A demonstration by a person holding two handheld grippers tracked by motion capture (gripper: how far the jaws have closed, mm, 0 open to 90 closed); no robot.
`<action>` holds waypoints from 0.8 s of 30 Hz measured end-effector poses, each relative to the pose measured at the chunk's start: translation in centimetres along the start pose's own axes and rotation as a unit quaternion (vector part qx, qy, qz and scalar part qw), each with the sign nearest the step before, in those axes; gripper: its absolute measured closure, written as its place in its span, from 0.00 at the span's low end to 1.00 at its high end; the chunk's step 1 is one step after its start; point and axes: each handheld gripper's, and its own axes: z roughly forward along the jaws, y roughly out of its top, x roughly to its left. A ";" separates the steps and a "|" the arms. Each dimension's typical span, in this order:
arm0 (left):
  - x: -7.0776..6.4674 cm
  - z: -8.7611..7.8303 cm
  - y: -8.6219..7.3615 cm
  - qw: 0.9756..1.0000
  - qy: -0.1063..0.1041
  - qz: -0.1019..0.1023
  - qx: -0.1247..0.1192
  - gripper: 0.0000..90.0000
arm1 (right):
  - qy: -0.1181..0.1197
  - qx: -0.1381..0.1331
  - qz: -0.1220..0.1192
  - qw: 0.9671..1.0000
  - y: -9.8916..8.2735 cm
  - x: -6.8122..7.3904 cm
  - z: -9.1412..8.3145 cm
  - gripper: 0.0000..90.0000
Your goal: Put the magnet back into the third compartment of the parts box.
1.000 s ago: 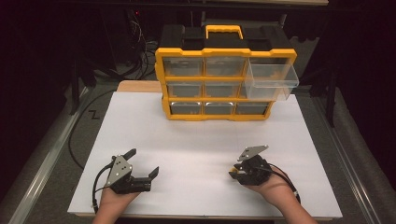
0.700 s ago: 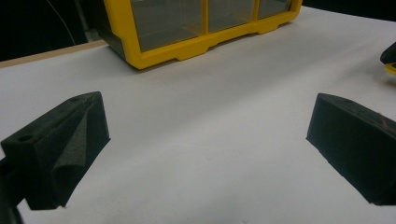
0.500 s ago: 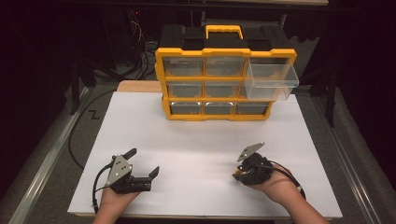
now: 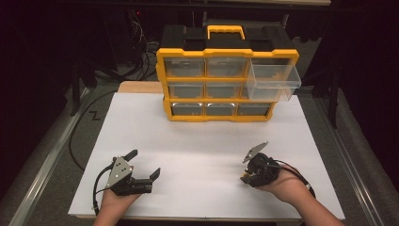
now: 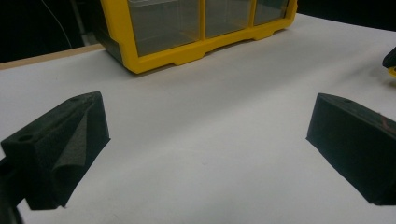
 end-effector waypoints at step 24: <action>-0.1 0.0 0.0 1.000 -0.001 0.001 0.000 0.00 | 0.028 0.004 -0.025 0.999 0.7 -1.6 -3.2 0.72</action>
